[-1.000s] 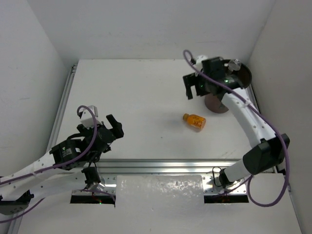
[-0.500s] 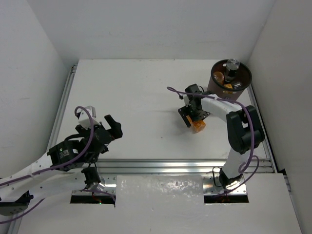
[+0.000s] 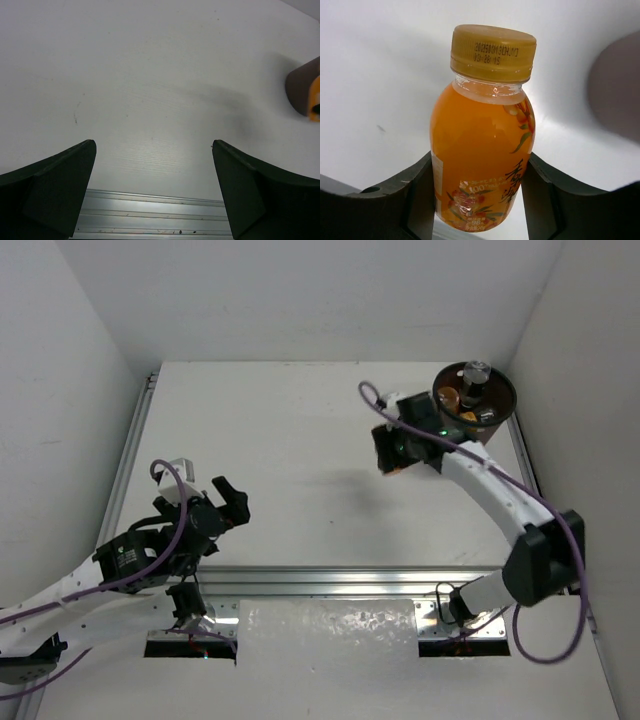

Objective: Put the plastic bottles in the bin

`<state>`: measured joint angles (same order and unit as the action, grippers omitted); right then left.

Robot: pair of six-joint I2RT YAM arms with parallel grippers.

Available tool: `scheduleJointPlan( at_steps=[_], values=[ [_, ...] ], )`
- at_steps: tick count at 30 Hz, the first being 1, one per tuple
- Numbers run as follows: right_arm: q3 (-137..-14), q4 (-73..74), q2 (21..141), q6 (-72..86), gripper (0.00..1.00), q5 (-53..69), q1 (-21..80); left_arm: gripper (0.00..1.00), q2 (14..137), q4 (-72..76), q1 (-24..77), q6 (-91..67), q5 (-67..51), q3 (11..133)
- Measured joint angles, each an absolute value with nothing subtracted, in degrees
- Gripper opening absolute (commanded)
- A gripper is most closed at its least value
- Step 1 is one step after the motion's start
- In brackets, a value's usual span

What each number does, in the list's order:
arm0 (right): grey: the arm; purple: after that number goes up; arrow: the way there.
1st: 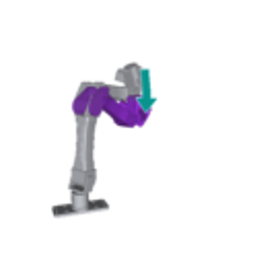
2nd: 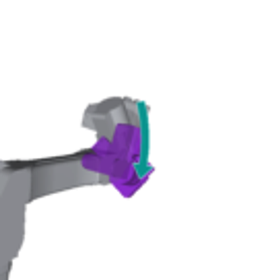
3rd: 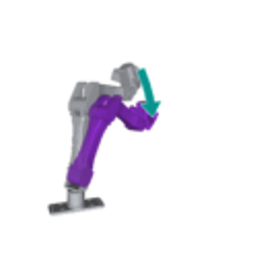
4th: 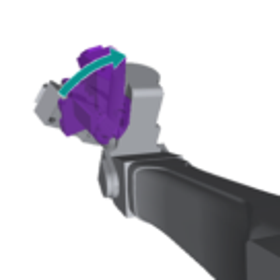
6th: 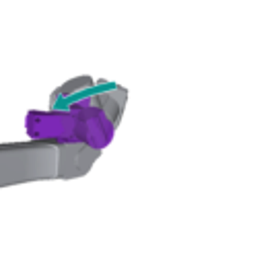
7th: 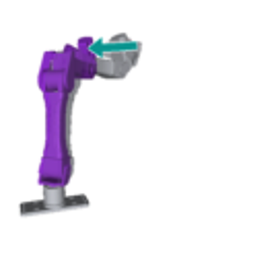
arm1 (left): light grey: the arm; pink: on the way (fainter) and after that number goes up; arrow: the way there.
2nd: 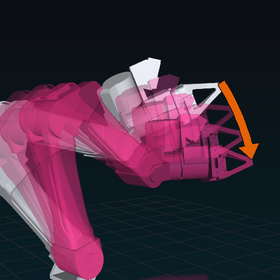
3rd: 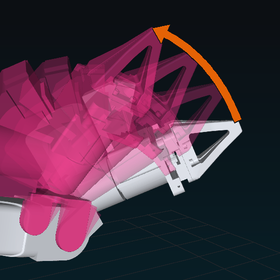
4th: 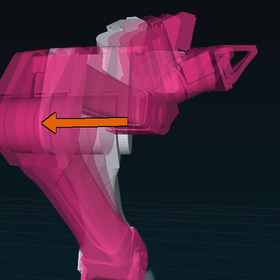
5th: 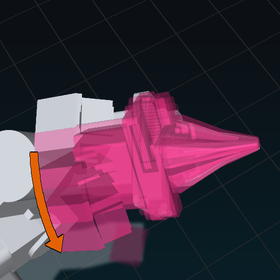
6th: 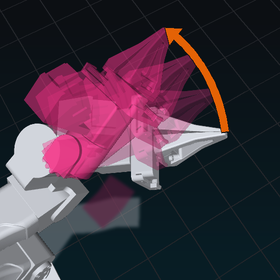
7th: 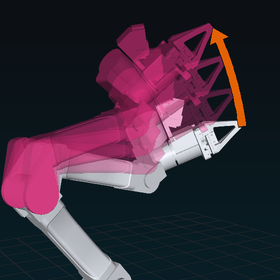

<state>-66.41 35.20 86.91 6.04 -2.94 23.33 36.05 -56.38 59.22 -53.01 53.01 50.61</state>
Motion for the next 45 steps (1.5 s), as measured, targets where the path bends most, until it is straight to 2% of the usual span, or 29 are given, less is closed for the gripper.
scheduleJointPlan(
  at_steps=[3,6,9,13,14,16,17,18,19,25,28,32,35,40,45],
  values=[
    [-75.07,35.70,80.44,8.12,0.27,-1.37,19.84,1.00,36.56,-56.38,59.22,-53.01,52.77,50.54],
    [-86.21,36.82,79.90,9.56,0.28,-2.00,14.28,1.00,37.34,-56.42,59.22,-53.08,52.71,50.54],
    [-98.41,41.34,84.16,10.68,0.30,-5.10,7.53,1.00,37.71,-56.45,59.22,-53.08,52.62,50.54],
    [-105.12,44.80,90.54,10.98,0.38,-8.10,2.02,1.00,37.71,-56.38,59.22,-53.01,52.31,50.54],
    [-105.49,45.76,92.18,11.05,0.42,-9.02,0.84,1.00,37.71,-56.29,59.22,-52.97,52.18,50.54],
    [-105.67,48.38,95.15,11.22,0.65,-10.13,-0.34,1.00,37.76,-56.05,59.22,-52.82,51.96,50.46],
    [-105.69,49.63,96.60,11.62,0.91,-10.48,-0.43,1.00,37.85,-55.94,59.22,-52.77,51.79,50.43],
    [-105.71,50.72,97.76,11.70,0.91,-10.68,-0.38,1.00,37.98,-55.88,59.22,-52.77,51.77,50.39],
    [-105.71,51.66,98.70,11.64,0.99,-10.72,-0.23,0.99,38.20,-55.81,59.22,-52.77,51.72,50.33],
    [-107.92,55.07,99.13,12.80,0.99,-11.92,0.19,0.99,41.74,-55.11,58.83,-52.18,51.40,50.19],
    [-108.16,55.55,96.33,13.41,0.99,-11.77,0.19,1.00,44.53,-52.84,55.27,-49.50,49.28,50.19],
    [-96.86,52.99,83.44,14.92,0.99,-9.76,0.16,1.00,47.81,-49.21,46.26,-43.64,45.10,51.40],
    [-86.26,52.25,69.89,15.86,0.99,-6.66,0.16,1.00,50.41,-49.56,41.71,-38.94,43.94,59.16],
    [-78.17,54.13,56.16,16.19,0.99,-1.72,0.16,1.00,53.34,-47.53,39.72,-31.05,48.12,75.59],
    [-70.61,56.12,42.85,16.05,0.99,0.32,0.21,1.00,50.35,-46.65,38.92,-24.08,50.46,77.78]
  ],
)
